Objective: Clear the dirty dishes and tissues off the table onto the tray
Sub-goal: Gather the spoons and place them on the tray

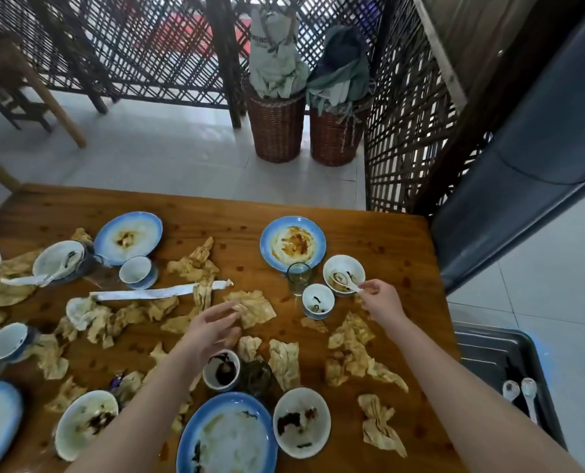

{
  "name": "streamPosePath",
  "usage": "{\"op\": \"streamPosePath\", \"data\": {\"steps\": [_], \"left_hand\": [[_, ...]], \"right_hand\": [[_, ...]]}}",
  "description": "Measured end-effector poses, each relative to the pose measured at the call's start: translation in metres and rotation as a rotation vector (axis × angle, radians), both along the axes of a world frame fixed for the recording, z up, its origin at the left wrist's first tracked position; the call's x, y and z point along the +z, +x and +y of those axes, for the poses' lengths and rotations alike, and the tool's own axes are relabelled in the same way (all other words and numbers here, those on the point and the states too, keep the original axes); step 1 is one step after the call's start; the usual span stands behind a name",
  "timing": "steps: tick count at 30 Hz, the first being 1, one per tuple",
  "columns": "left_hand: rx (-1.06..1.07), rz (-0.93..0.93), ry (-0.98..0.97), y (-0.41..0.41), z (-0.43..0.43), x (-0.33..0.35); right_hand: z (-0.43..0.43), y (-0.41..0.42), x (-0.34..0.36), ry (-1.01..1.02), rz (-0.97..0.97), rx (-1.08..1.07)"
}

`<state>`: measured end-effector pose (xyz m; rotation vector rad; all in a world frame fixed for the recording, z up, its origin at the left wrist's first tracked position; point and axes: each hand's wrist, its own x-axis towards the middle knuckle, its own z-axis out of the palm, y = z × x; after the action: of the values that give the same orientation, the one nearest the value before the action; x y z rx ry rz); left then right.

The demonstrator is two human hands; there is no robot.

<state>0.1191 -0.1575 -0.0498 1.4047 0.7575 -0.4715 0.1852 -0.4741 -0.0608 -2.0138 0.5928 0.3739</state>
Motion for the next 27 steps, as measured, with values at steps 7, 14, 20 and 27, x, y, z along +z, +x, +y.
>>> {"op": "streamPosePath", "data": {"steps": [7, 14, 20, 27], "left_hand": [[0.065, 0.009, 0.027, -0.013, 0.018, 0.002], [0.118, -0.022, 0.043, -0.048, 0.03, 0.018], [0.203, -0.042, 0.086, -0.075, 0.069, 0.038], [0.27, -0.045, 0.066, -0.074, 0.141, 0.043]], "right_hand": [[0.008, 0.013, -0.006, 0.11, 0.022, -0.101], [0.022, 0.003, 0.016, 0.257, -0.064, -0.174], [0.075, -0.007, 0.034, 0.291, -0.095, -0.042], [0.161, -0.022, 0.049, 0.316, -0.084, 0.123]]}}
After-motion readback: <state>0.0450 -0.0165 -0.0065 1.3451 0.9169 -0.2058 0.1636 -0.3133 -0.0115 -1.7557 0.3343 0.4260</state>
